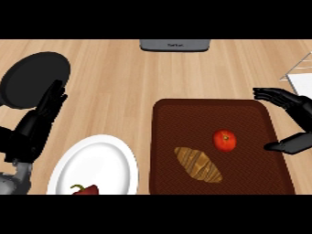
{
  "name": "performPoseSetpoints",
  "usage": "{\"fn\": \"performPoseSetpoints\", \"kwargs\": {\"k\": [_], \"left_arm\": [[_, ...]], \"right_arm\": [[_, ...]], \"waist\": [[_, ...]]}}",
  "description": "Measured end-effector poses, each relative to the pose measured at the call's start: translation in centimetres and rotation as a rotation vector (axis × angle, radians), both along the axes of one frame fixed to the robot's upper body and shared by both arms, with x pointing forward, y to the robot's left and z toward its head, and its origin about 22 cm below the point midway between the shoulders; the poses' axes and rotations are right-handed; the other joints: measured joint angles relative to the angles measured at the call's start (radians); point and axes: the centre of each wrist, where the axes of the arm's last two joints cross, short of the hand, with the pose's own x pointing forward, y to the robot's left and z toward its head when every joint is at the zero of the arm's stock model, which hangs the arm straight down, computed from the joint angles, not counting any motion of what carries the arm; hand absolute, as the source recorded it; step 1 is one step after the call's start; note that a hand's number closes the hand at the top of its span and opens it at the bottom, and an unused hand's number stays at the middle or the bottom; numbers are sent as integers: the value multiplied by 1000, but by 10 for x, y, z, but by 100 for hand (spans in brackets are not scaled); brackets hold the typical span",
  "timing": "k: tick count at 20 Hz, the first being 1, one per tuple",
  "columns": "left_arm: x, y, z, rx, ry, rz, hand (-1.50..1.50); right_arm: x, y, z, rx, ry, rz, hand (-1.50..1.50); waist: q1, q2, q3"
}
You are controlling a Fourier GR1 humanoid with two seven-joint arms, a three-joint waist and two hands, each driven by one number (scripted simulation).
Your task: Pick the tomato from the tray and place it in the tiered shelf
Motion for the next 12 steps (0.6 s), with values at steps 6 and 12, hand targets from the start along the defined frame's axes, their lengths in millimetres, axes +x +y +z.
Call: {"fn": "performPoseSetpoints", "kwargs": {"k": [6,12], "left_arm": [[-6,4,3,4,4,14,0],[-4,9,7,6,4,14,0]], "right_arm": [[1,-15,36,-168,-52,48,-150],[1,1,68,-367,-74,106,-150]], "waist": [[-13,-4,-1],[-19,-5,-2]]}}
